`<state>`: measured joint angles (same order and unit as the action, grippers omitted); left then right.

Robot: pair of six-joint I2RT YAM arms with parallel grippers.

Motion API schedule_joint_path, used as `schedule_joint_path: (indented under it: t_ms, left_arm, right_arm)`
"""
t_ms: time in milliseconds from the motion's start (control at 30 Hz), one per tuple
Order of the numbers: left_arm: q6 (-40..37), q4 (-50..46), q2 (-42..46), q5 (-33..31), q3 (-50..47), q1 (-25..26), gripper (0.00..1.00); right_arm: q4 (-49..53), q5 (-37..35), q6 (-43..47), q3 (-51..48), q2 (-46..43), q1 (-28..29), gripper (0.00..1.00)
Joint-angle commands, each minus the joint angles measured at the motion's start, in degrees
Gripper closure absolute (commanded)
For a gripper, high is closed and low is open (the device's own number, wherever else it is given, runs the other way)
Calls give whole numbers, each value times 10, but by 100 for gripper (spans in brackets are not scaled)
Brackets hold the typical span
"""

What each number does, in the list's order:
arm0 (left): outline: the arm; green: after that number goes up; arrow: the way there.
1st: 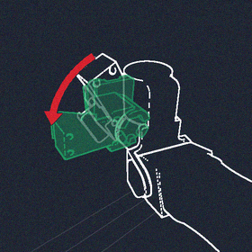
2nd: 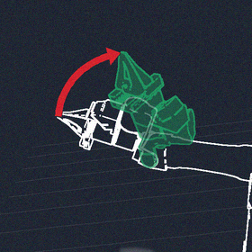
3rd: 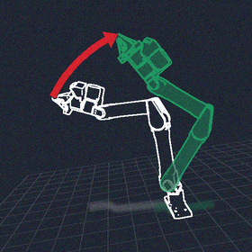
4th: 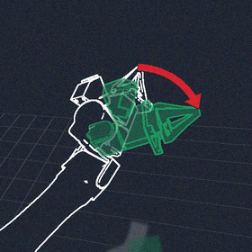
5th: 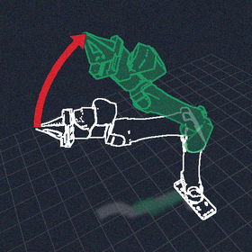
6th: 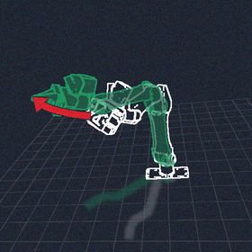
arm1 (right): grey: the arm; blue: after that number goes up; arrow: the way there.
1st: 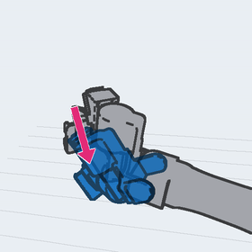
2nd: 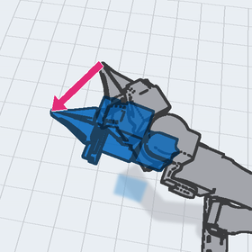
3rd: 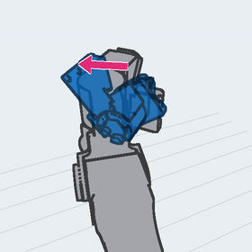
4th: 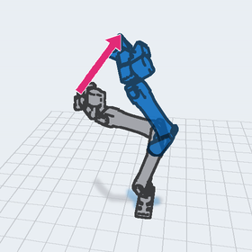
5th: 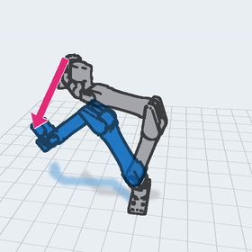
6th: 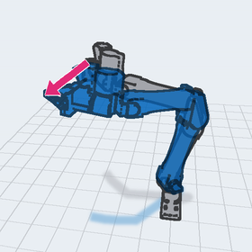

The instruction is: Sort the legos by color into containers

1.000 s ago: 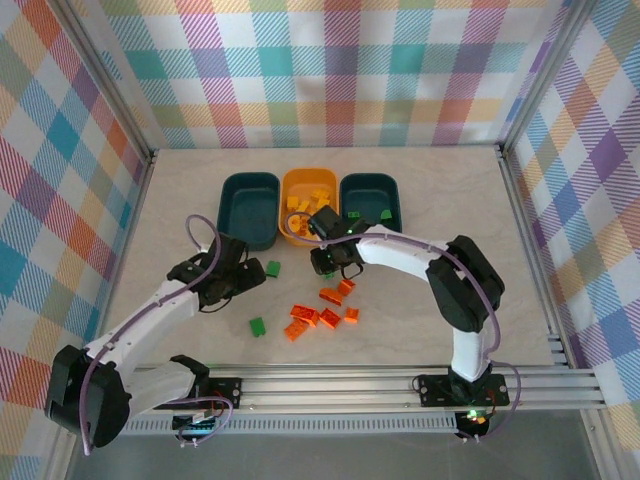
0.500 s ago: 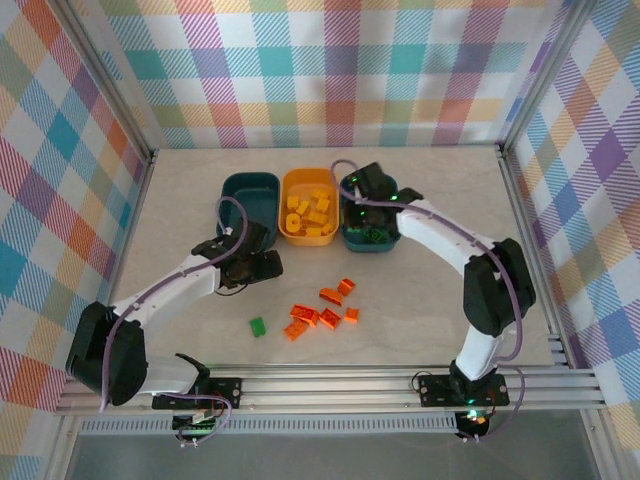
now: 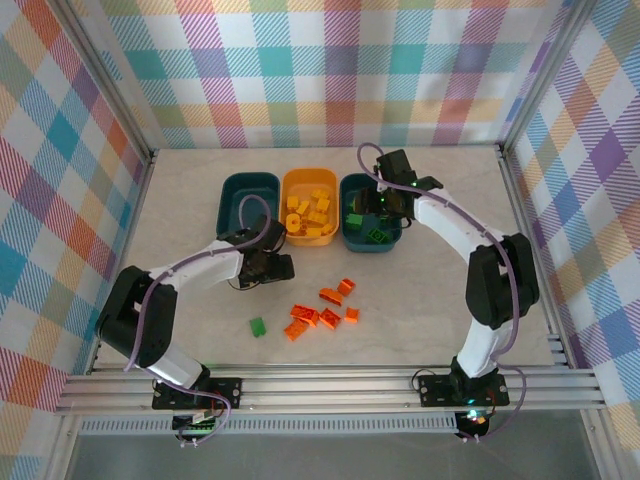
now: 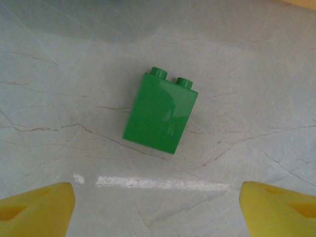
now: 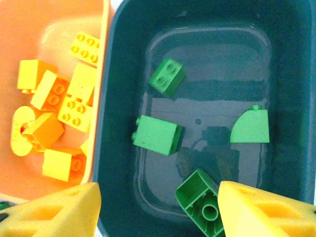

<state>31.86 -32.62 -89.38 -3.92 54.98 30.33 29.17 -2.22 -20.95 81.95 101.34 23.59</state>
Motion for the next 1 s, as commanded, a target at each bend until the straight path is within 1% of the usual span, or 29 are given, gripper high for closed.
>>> schedule_joint_path:
  t_ms: [0,167,333,467,600,667,800,900,967]
  left_arm:
    - [-18,6,-12,-7,24,3,13]
    - [-47,13,-60,-37,62,3,16]
    - [-53,6,-123,-79,107,3,28]
    - [-45,1,-143,-84,115,3,31]
    - [-35,5,-149,-69,108,3,38]
    - [-31,12,-150,-60,101,3,43]
    - [-26,23,-146,-51,82,5,52]
    - [-26,21,-142,-47,75,7,59]
    - [-23,16,-128,-56,70,13,61]
  right_arm:
    - [-7,18,-16,-30,-63,1,35]
    - [-33,36,-35,-118,-135,2,34]
    - [-26,39,-37,-172,-183,2,34]
    - [-20,39,-34,-194,-210,2,35]
    - [-25,65,-46,-209,-210,5,36]
    - [-31,80,-54,-218,-201,18,36]
    - [-33,60,-58,-231,-180,63,36]
    - [-43,58,-66,-244,-180,68,36]
    - [-45,48,-66,-249,-187,67,36]
